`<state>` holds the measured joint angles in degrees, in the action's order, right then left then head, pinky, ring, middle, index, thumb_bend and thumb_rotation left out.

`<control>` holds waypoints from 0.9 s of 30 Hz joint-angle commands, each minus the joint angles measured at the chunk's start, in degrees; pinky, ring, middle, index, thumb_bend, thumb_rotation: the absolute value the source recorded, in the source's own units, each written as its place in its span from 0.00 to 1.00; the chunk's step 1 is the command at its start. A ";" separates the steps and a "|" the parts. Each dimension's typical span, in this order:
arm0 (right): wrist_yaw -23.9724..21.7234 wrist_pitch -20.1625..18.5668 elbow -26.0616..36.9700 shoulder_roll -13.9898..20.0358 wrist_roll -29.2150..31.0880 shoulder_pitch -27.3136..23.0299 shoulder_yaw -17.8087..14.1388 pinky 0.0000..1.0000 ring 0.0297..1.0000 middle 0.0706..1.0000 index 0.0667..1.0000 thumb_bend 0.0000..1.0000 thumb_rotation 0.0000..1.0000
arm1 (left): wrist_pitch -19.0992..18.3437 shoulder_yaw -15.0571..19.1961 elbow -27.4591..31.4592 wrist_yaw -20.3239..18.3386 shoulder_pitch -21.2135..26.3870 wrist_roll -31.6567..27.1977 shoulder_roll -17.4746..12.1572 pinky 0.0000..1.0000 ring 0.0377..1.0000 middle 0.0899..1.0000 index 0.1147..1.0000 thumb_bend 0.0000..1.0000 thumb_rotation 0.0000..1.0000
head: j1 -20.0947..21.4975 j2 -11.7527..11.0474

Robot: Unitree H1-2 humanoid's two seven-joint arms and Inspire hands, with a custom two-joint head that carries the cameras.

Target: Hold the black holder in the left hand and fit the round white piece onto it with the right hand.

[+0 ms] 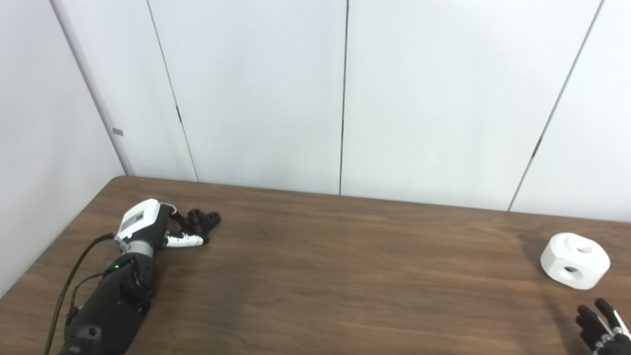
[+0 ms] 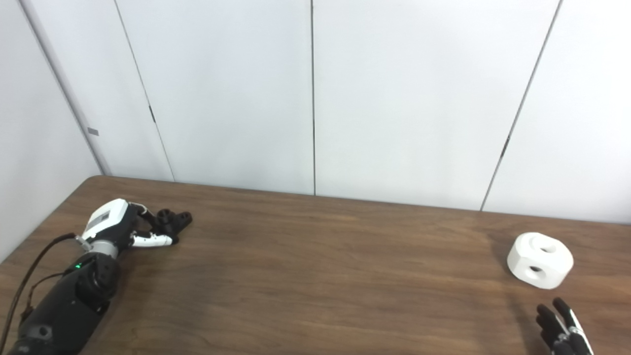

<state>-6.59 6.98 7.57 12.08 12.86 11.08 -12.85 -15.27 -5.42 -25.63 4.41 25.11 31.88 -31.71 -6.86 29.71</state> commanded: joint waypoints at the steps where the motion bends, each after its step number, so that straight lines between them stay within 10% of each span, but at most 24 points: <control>1: -0.05 0.84 -0.71 -1.18 0.96 1.82 0.17 0.95 0.92 0.90 0.94 0.62 0.78 | 2.69 1.23 0.32 3.14 1.73 -0.49 -0.66 0.79 0.84 0.72 0.42 0.53 0.06 | -0.05 0.08; 27: 1.32 2.14 -0.86 -3.22 -2.26 0.75 0.14 0.96 0.91 0.86 0.92 0.63 0.79 | 7.68 0.01 6.60 -1.00 -4.18 -2.78 0.40 0.79 0.84 0.71 0.42 0.52 0.05 | 0.88 0.19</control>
<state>-5.72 7.27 7.98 10.44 10.40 10.93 -13.54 -8.36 -4.78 -21.57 4.41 20.88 29.20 -30.80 -5.98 29.88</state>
